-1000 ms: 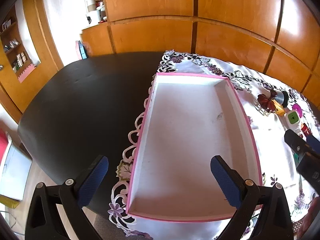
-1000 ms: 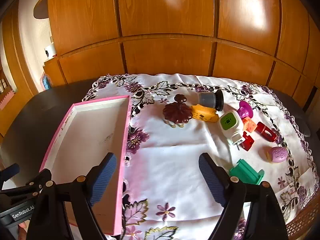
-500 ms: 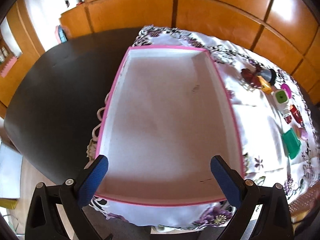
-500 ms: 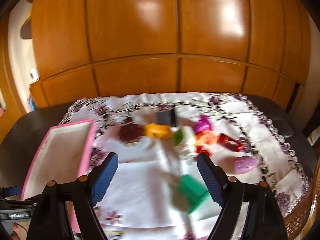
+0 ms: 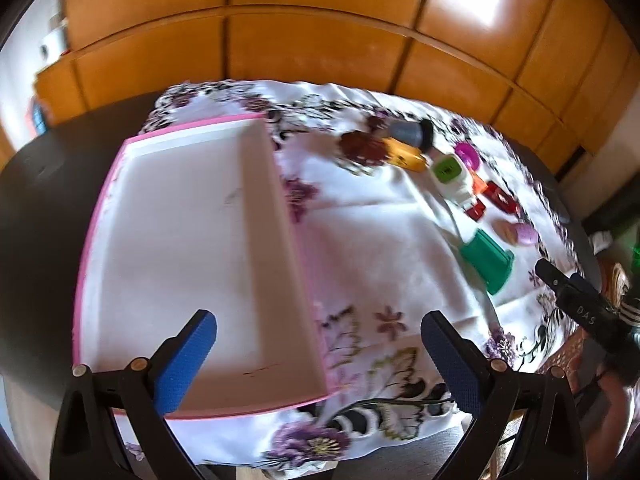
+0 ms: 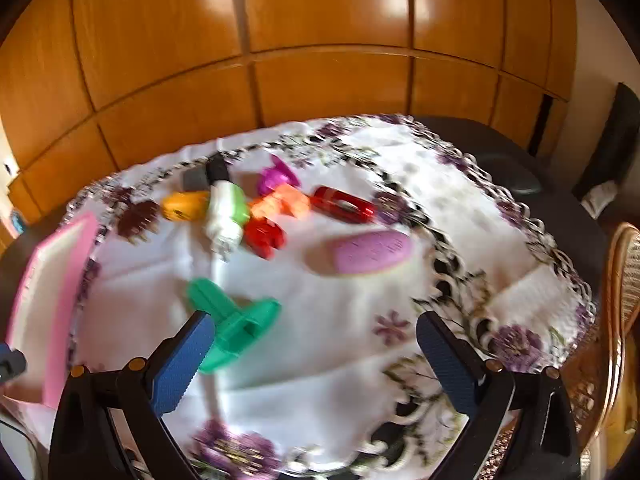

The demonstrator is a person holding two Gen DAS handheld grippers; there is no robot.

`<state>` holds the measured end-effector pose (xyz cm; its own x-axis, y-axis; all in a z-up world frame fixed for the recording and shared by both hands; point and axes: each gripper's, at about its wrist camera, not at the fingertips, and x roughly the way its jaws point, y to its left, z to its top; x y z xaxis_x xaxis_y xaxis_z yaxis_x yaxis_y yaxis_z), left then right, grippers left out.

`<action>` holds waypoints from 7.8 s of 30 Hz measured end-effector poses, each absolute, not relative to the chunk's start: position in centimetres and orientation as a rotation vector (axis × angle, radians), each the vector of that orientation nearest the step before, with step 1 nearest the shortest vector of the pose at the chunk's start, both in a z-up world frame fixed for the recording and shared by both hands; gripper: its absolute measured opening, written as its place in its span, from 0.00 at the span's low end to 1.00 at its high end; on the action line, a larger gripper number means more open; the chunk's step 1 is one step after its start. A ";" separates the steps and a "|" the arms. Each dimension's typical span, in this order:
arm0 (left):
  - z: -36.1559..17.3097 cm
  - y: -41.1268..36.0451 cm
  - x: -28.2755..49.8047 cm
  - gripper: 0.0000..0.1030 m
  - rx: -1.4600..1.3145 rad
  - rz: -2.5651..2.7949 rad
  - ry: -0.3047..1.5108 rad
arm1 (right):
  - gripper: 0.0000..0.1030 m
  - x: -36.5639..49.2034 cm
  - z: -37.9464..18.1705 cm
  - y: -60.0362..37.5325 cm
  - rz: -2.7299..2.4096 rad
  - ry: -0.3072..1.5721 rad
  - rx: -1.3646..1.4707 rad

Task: Organize rigid objects
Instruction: 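Move the left tool to the green stand piece and close on it, then lift the green stand with the left tool while the right tool grasps the lavender oval stamp, then carry the green stand into the pink box and open the left tool, then carry the lavender stamp into the box beside the green stand, open right tool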

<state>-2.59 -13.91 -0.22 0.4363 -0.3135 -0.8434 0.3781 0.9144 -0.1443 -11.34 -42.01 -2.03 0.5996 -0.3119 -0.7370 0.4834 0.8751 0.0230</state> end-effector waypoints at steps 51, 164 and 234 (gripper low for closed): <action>-6.4 -33.6 2.7 0.30 -0.184 -0.753 1.314 | 0.89 -14.6 -5.1 -47.1 -0.537 0.846 0.464; 0.9 -5.6 12.9 0.29 -0.156 -0.360 0.929 | 0.75 -4.8 -7.2 -44.0 -0.382 0.736 0.257; -1.9 1.8 5.2 0.82 -0.147 -0.200 0.899 | 0.75 11.2 -2.9 -15.7 0.303 0.916 0.034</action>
